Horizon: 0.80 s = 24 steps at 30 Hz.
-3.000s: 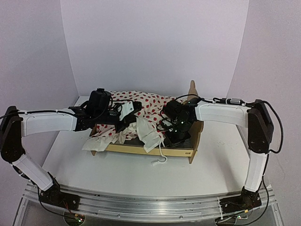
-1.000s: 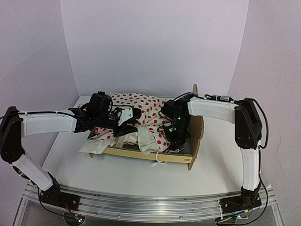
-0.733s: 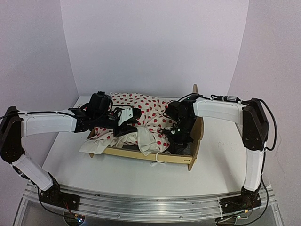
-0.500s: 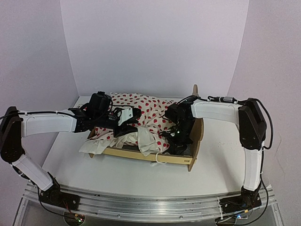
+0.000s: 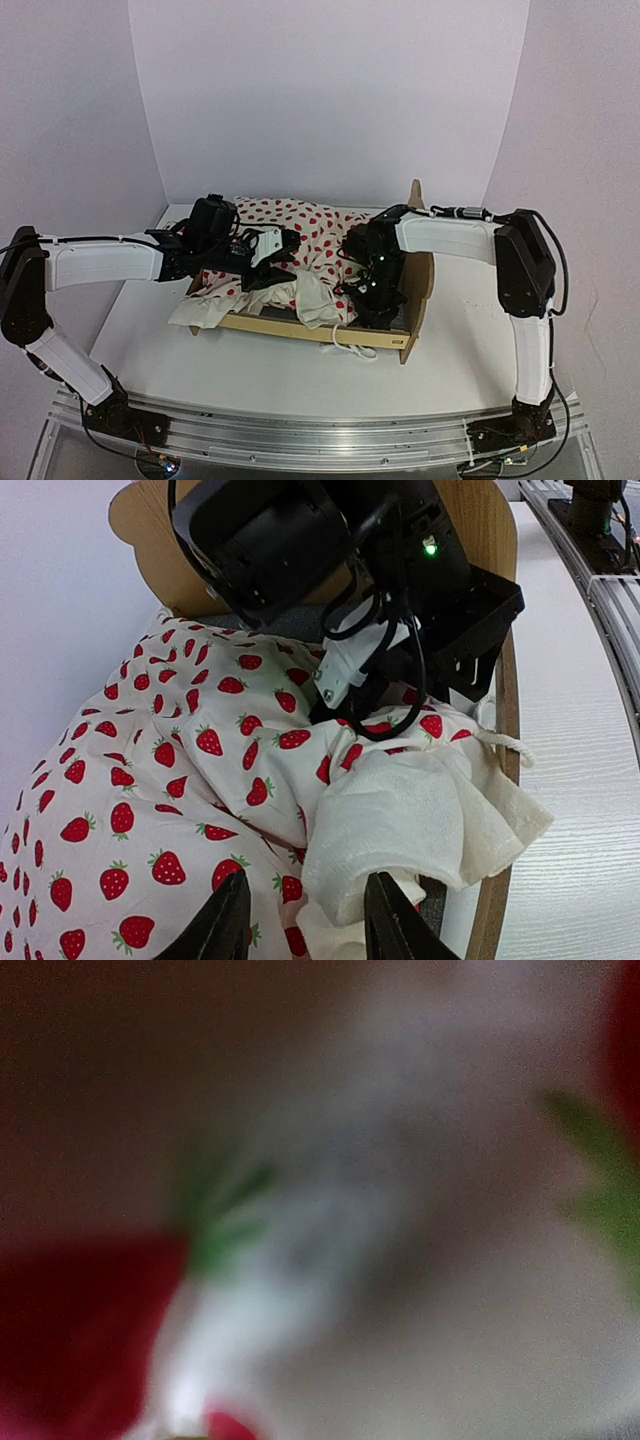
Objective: Set up the pet bed
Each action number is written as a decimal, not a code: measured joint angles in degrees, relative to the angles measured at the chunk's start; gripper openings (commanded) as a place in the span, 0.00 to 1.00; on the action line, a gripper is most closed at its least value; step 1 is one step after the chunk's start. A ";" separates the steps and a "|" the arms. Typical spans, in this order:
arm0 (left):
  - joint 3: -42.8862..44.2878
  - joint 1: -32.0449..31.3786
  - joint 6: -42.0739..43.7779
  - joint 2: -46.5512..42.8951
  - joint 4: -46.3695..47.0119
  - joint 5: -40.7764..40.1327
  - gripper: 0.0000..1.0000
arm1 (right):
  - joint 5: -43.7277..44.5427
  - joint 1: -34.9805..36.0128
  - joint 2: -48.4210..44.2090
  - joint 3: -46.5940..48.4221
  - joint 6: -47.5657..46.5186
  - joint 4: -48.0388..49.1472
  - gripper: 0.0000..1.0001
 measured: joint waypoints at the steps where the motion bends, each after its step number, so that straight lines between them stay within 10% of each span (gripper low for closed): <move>1: 0.00 0.00 0.04 0.00 -0.01 0.17 0.44 | 0.07 0.00 -0.77 0.44 0.09 -0.50 0.30; 13: 2.69 0.00 -1.53 0.00 -1.43 3.85 0.51 | 3.97 0.11 -18.74 1.11 4.75 1.84 0.41; 24: 4.09 -2.00 0.17 -2.43 -7.12 9.88 0.55 | 16.66 21.91 -42.25 -39.53 3.03 35.72 0.41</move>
